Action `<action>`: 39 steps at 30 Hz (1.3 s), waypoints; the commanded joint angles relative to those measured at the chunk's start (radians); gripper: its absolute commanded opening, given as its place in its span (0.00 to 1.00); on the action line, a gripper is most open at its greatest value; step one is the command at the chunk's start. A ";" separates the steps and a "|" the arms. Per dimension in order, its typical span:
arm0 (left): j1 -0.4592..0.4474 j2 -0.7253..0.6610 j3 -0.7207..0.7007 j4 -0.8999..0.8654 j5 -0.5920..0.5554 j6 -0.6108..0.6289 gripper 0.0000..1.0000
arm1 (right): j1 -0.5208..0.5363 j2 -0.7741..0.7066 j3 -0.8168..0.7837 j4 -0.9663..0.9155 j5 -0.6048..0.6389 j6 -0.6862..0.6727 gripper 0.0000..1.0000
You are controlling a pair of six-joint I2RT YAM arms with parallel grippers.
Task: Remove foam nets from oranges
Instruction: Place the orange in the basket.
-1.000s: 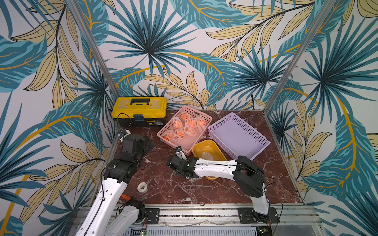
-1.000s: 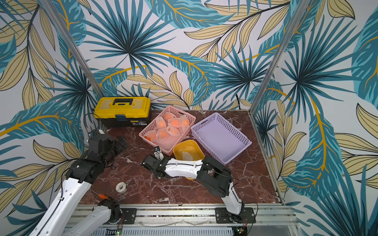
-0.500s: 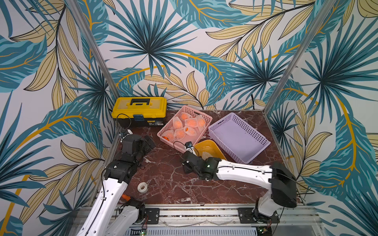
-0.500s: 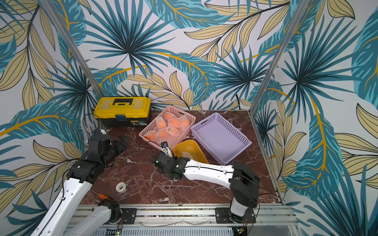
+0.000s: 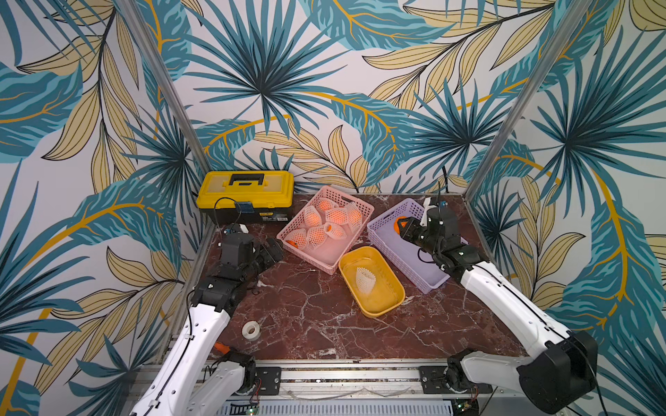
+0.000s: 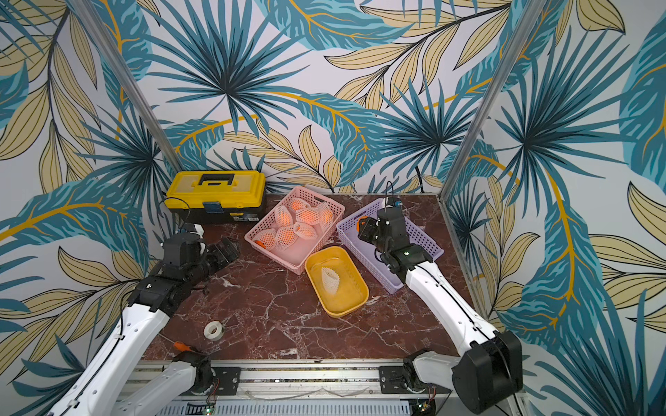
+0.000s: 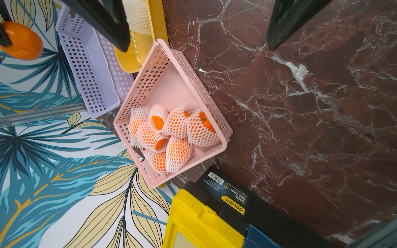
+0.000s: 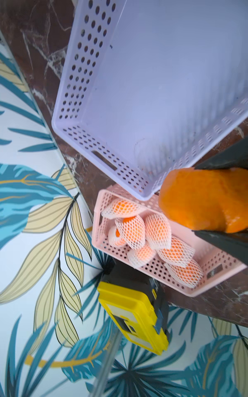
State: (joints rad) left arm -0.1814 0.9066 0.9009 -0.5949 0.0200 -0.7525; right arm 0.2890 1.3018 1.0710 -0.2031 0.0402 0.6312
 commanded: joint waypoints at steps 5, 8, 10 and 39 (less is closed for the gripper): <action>0.007 0.065 -0.005 0.050 0.114 0.024 1.00 | -0.171 0.309 0.096 0.172 -0.270 0.106 0.35; 0.007 0.100 -0.005 0.051 0.141 0.021 1.00 | -0.197 0.425 0.162 0.207 -0.318 0.136 0.36; 0.007 0.113 -0.005 0.051 0.144 0.018 1.00 | -0.206 0.500 0.196 0.219 -0.339 0.161 0.38; -0.113 0.511 0.387 -0.185 0.131 0.177 0.99 | -0.028 -0.033 -0.383 0.740 -0.285 0.020 0.79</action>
State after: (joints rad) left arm -0.2707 1.3518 1.2015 -0.6773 0.1898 -0.6403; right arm 0.1665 1.2991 0.7635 0.4370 -0.2409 0.7418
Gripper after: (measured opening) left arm 0.992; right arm 0.795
